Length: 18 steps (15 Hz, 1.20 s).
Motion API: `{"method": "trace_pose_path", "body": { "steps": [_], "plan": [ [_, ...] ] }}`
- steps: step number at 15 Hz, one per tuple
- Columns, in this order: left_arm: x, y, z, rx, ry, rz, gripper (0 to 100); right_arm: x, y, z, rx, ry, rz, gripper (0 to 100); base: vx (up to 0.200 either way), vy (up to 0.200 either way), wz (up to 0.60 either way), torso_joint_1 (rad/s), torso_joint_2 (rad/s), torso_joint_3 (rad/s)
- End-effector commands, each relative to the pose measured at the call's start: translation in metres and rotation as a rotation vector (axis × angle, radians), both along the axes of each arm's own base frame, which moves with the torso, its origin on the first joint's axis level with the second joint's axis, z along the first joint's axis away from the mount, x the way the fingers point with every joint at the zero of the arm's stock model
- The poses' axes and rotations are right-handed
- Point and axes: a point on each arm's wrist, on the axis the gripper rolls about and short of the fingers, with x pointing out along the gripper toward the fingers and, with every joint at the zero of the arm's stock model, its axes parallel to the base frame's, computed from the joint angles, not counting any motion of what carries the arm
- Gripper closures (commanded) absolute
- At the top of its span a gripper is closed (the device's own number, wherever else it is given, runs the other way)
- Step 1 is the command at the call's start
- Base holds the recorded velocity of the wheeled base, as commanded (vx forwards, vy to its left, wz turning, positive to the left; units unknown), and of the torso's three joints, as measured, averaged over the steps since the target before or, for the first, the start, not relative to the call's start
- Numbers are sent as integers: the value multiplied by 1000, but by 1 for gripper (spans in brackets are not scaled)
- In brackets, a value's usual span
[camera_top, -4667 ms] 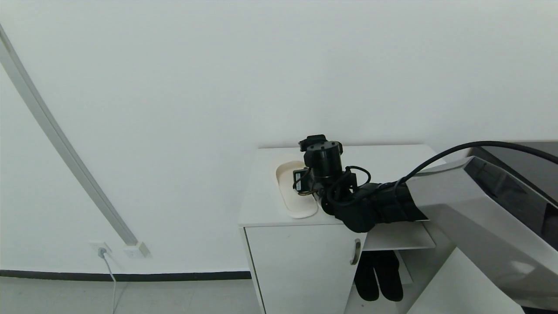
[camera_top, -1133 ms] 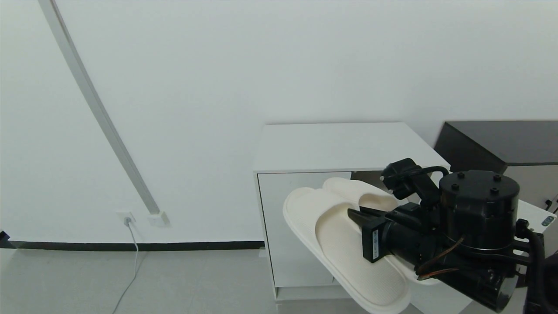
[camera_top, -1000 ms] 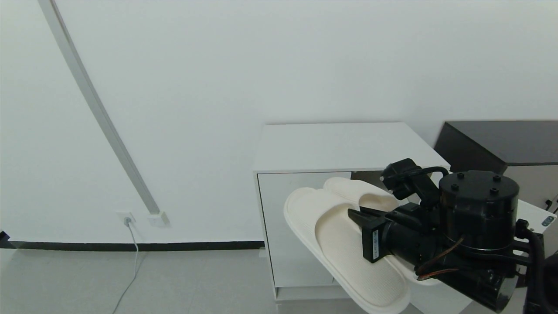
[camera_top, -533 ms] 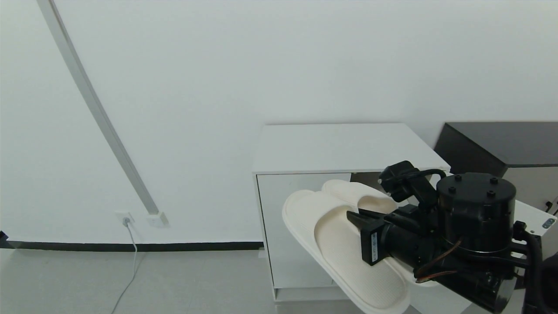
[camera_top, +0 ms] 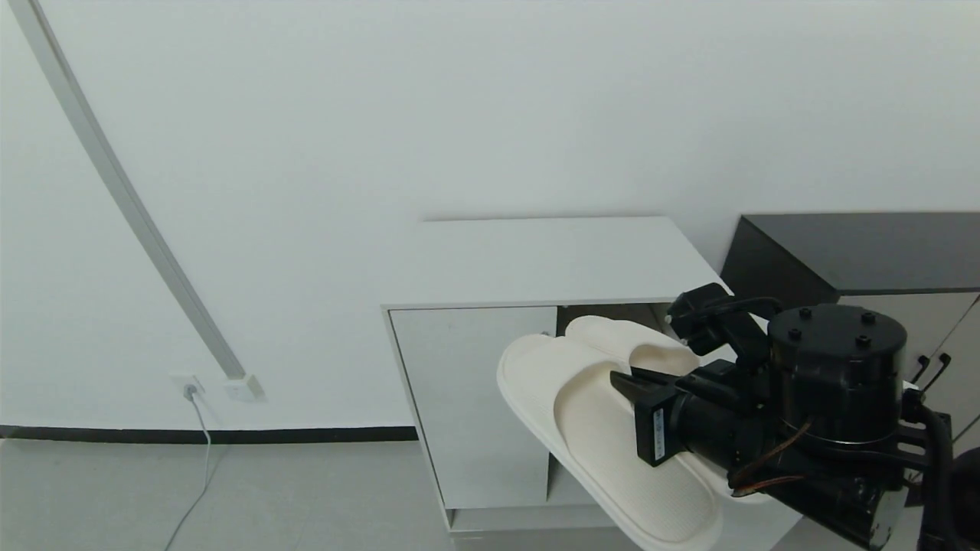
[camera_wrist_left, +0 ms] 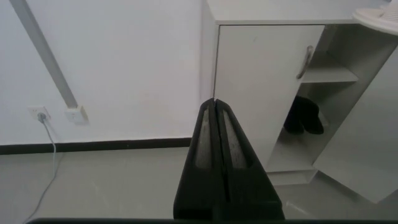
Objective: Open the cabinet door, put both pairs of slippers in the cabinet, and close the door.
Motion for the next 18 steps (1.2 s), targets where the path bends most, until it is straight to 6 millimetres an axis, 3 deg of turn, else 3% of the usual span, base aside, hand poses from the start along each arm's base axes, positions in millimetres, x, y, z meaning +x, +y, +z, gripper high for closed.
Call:
{"method": "trace_pose_path", "body": {
  "steps": [1, 3, 18],
  "plan": [
    [0, 0, 0, 0, 1, 0, 100, 0, 0, -1, -2, 1, -1, 100, 0, -200, 0, 2, 7, -2],
    [0, 0, 0, 0, -1, 0, 100, 0, 0, -1, -3, 2, -1, 100, 0, -200, 0, 2, 2, -2],
    [0, 0, 0, -3, -1, 0, 100, 10, -3, -14, -5, -6, -34, 100, 0, 0, 0, 0, 0, 0]
  ]
}}
